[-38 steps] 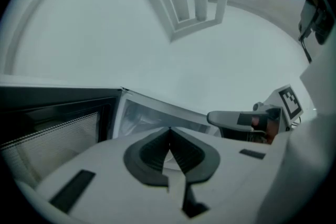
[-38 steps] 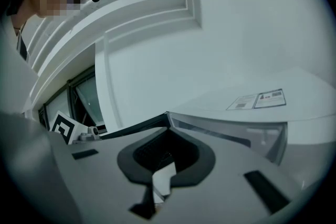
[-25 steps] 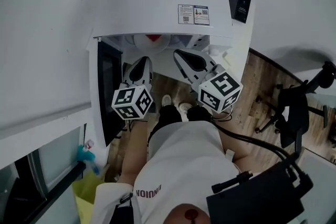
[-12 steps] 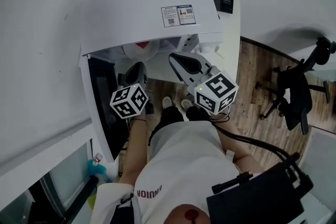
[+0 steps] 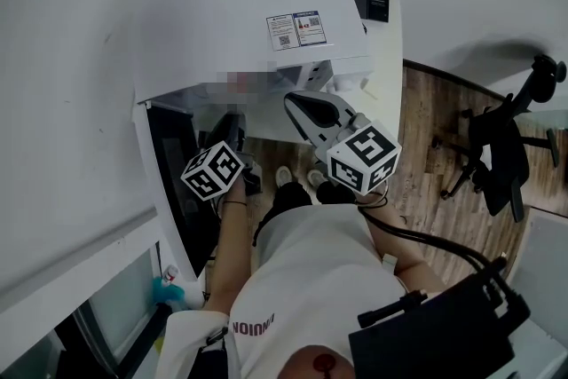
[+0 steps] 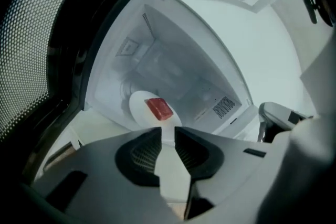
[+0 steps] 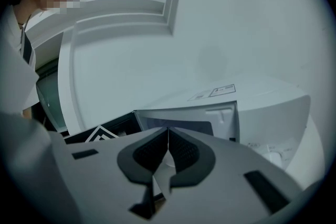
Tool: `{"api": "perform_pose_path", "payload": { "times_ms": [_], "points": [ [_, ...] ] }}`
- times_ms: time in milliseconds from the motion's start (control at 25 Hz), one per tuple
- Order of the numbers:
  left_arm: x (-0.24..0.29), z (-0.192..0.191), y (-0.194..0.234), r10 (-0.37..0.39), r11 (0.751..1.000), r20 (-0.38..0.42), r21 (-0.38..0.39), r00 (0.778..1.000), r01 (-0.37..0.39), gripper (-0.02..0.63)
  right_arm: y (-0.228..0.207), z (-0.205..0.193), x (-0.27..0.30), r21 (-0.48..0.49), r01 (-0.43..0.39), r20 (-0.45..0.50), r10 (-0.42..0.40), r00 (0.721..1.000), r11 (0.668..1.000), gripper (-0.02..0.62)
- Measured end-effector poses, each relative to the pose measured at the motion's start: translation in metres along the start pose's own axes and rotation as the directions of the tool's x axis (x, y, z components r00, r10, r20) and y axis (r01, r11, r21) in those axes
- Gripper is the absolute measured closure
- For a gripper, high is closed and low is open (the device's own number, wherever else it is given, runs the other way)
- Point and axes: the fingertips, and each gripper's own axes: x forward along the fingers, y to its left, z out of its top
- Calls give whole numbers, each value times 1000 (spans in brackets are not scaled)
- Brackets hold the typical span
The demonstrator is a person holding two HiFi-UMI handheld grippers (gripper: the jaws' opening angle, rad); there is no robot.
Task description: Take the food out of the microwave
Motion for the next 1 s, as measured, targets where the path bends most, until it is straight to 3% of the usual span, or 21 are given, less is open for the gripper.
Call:
{"api": "perform_pose_path", "payload": {
  "times_ms": [160, 760, 1000],
  "points": [
    [2, -5, 7, -9, 996, -13, -88, 1000, 8, 485, 3, -1, 2, -4, -9, -7, 9, 1000, 1000, 574],
    [21, -10, 18, -39, 961, -14, -276, 999, 34, 479, 1, -2, 1, -4, 1, -16, -1, 1000, 1000, 574],
    [27, -10, 21, -52, 935, -6, -350, 999, 47, 479, -2, -3, -1, 0, 17, -16, -17, 1000, 1000, 574]
  ]
}}
